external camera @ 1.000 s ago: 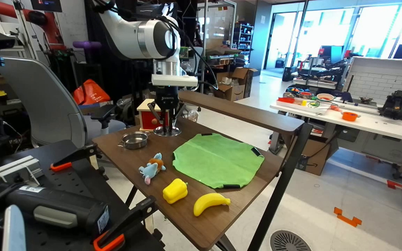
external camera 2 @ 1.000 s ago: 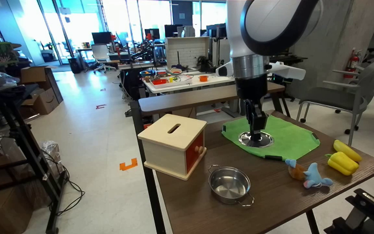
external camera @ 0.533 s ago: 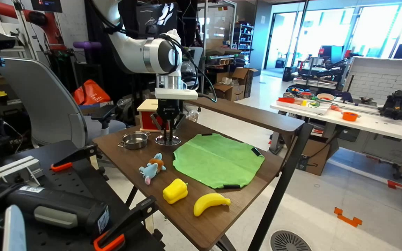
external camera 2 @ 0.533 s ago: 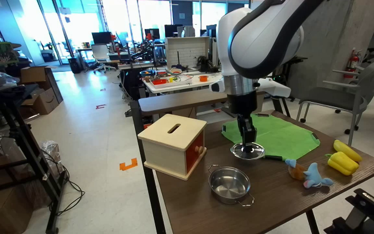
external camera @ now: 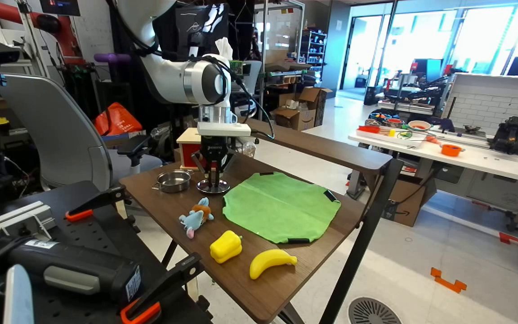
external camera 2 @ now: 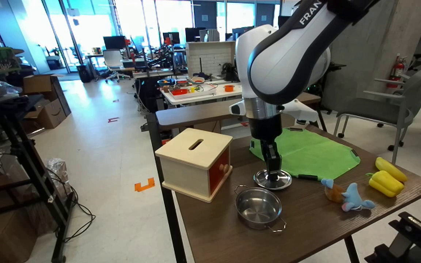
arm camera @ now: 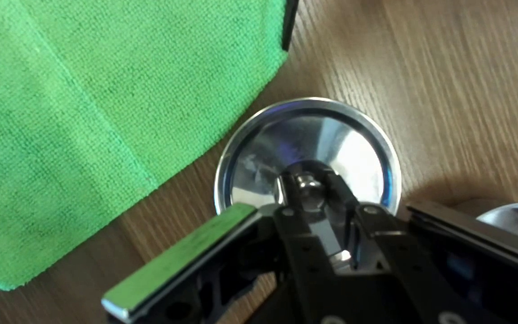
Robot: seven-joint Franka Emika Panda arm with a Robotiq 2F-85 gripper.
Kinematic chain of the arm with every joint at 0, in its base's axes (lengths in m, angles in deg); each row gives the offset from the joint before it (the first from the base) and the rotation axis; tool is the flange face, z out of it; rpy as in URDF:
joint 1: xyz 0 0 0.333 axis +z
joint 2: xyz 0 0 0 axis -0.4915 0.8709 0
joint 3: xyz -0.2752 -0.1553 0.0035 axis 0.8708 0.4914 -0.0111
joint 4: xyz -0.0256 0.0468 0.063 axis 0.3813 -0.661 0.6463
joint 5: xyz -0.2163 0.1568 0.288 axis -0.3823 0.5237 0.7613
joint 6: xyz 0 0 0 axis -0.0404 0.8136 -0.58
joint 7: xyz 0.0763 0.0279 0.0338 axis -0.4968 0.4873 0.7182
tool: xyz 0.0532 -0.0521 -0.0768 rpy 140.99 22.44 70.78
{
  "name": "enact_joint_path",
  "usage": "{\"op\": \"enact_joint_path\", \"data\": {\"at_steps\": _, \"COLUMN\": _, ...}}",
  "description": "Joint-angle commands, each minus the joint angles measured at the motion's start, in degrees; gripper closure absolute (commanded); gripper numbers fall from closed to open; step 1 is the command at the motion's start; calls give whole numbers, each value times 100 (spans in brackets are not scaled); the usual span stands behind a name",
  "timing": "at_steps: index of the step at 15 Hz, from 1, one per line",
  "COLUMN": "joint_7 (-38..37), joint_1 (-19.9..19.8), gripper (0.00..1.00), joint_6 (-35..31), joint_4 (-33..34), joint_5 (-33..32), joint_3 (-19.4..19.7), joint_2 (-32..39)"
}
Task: Put the lid of the pot on the table, then put the doll in the pot
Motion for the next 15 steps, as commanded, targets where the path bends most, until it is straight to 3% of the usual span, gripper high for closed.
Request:
{"op": "enact_joint_path", "data": {"at_steps": 1, "joint_7": 17, "joint_1": 58, "gripper": 52, "joint_6": 203, "joint_4": 230, "joint_5": -39, "joint_3": 35, "joint_2": 106}}
{"op": "enact_joint_path", "data": {"at_steps": 2, "joint_7": 18, "joint_1": 57, "gripper": 51, "joint_6": 216, "joint_4": 236, "joint_5": -34, "joint_3": 33, "joint_2": 108}}
{"op": "enact_joint_path", "data": {"at_steps": 4, "joint_7": 28, "joint_1": 57, "gripper": 38, "joint_6": 256, "joint_4": 248, "joint_5": -23, "joint_3": 24, "joint_2": 109}}
{"op": "enact_joint_path", "data": {"at_steps": 9, "joint_7": 21, "joint_1": 38, "gripper": 1, "joint_6": 238, "joint_4": -5, "joint_5": -21, "joint_3": -8, "joint_2": -128}}
{"op": "enact_joint_path", "data": {"at_steps": 15, "joint_7": 23, "joint_1": 209, "gripper": 0, "joint_6": 632, "joint_4": -881, "joint_5": -226, "joint_3": -19, "joint_2": -785}}
